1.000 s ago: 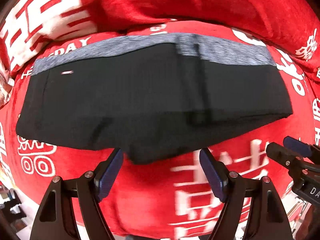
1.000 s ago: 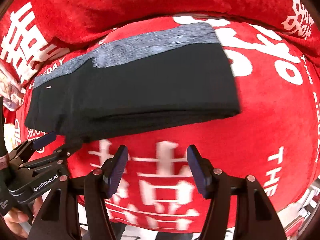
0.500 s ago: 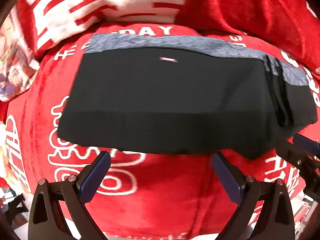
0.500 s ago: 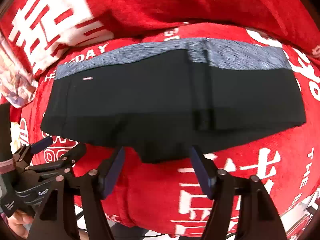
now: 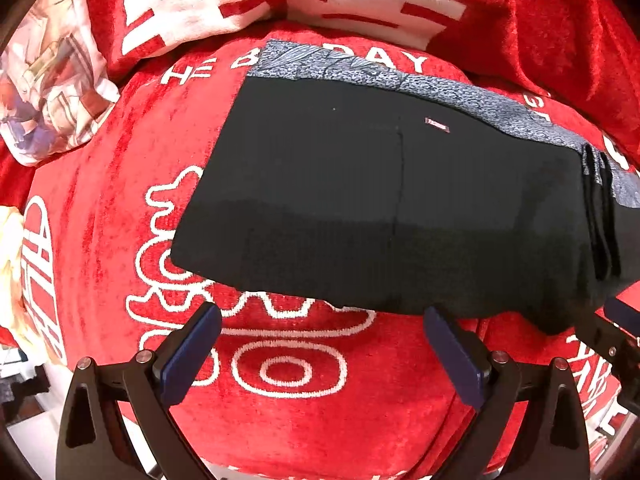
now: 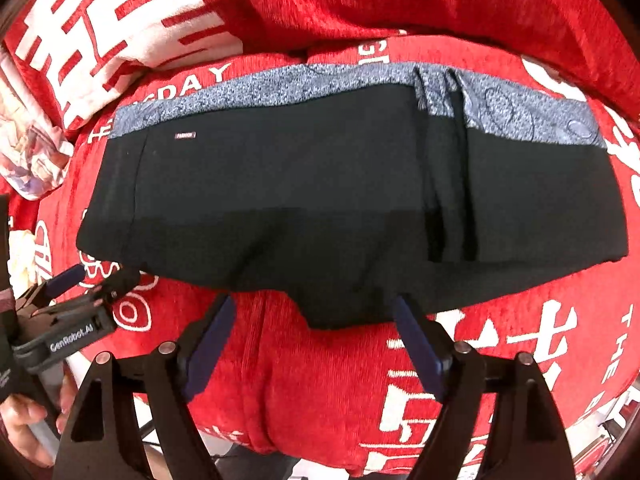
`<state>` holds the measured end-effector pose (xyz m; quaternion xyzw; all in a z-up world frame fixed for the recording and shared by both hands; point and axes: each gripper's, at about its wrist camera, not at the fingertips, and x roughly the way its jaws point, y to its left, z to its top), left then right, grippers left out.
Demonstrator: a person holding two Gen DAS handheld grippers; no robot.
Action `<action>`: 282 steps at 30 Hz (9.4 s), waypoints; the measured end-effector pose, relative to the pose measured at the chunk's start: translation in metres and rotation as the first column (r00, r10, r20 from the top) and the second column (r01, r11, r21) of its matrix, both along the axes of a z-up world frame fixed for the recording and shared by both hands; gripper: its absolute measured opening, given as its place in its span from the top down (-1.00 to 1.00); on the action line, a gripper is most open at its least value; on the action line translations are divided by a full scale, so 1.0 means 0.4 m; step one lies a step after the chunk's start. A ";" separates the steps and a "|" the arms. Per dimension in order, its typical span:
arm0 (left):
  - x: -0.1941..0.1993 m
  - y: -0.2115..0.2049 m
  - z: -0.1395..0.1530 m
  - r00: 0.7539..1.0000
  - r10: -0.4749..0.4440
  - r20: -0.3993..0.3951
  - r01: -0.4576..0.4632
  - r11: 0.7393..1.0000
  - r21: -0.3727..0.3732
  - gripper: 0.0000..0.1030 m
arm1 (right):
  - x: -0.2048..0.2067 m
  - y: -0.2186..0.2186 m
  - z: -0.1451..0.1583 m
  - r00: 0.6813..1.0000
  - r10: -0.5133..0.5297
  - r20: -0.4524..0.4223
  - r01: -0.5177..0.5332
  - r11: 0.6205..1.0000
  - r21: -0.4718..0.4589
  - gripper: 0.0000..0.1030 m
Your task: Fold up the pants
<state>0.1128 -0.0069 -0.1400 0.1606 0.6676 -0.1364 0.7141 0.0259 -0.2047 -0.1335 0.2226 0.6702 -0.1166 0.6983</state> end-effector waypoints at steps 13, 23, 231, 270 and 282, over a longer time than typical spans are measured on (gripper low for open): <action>0.002 -0.046 -0.021 1.000 -0.023 -0.019 0.023 1.000 0.002 -0.97 | -0.015 -0.027 -0.012 1.000 -0.015 -0.021 0.015 1.000 0.025 -0.63; 0.029 0.002 -0.012 0.996 0.062 -0.059 -0.068 0.990 -0.122 -0.97 | -0.016 -0.024 -0.021 1.000 -0.013 -0.023 0.014 0.999 0.040 -0.63; -0.215 -0.582 0.038 0.957 -0.267 0.113 0.282 0.949 -0.139 -0.71 | -0.253 -0.708 0.018 0.989 -0.136 0.060 0.129 0.985 0.113 0.96; -0.181 -0.571 0.016 0.966 -0.253 0.058 0.258 0.961 -0.102 -0.97 | -0.205 -0.574 0.065 0.987 -0.100 0.124 0.083 0.988 0.130 0.18; -0.179 -0.579 0.012 0.966 -0.253 0.050 0.257 0.962 -0.088 -0.97 | -0.240 -0.615 0.090 0.983 -0.138 0.124 0.121 0.984 0.133 0.09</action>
